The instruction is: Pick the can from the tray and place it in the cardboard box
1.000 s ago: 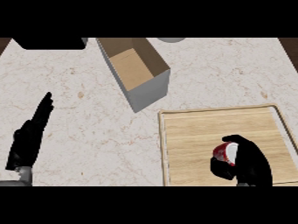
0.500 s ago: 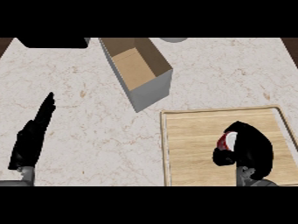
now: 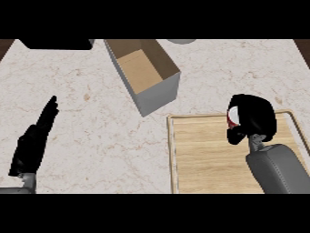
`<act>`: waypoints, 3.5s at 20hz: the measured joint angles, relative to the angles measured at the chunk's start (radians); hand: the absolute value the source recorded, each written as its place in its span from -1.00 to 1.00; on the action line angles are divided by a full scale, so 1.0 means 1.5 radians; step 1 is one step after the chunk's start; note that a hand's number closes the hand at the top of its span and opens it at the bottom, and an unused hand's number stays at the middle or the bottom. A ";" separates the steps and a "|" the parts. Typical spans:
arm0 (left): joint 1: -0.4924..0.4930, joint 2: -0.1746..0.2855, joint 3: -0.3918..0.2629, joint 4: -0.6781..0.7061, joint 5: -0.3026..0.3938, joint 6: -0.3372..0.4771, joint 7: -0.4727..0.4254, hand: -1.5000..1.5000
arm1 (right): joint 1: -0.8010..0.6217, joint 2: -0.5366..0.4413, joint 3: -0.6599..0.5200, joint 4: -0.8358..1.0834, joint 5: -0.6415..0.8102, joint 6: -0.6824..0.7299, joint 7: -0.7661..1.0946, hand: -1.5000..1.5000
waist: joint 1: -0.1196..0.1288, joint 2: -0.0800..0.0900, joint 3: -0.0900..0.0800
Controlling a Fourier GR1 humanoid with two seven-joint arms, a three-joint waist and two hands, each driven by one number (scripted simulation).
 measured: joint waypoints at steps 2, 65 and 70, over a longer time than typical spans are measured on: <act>-0.005 -0.006 0.004 0.001 -0.004 0.001 0.005 0.00 | -0.024 0.003 -0.003 0.006 0.011 -0.004 -0.009 1.00 | -0.004 -0.001 0.000; -0.045 -0.050 0.012 -0.007 -0.049 -0.039 0.024 0.00 | -0.644 0.162 -0.226 0.693 -0.488 -0.503 -0.350 -1.00 | 0.040 0.017 0.001; -0.026 -0.043 0.025 -0.011 -0.042 -0.042 0.017 0.00 | -0.632 0.133 -0.303 0.673 -0.554 -0.518 -0.425 -1.00 | 0.028 0.012 0.000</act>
